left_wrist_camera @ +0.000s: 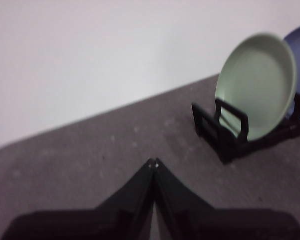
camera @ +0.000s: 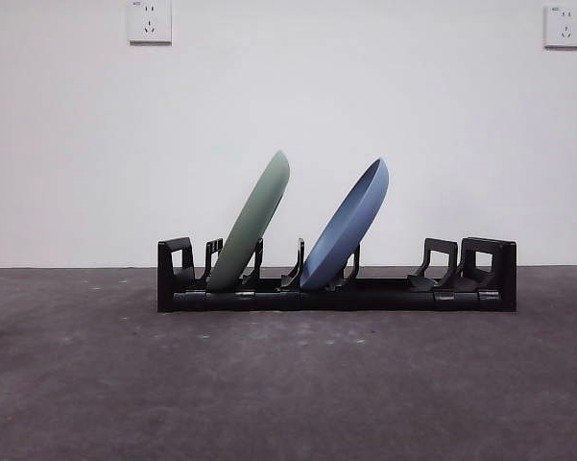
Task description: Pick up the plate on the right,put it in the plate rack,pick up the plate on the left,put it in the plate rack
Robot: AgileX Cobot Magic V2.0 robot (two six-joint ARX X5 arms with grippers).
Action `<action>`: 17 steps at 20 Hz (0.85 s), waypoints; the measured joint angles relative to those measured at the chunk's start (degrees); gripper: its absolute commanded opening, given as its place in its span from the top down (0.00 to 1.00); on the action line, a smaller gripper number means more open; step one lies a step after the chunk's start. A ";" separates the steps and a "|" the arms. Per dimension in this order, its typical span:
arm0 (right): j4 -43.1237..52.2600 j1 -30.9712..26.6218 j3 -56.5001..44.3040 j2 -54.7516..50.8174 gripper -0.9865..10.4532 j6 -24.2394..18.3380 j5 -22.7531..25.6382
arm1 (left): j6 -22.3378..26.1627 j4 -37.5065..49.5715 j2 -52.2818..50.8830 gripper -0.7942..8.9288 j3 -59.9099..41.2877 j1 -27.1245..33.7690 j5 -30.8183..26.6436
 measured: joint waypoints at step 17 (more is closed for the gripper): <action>2.89 0.00 0.00 0.09 0.91 0.00 0.15 | -11.30 -14.58 -12.09 0.92 -6.23 0.74 -2.01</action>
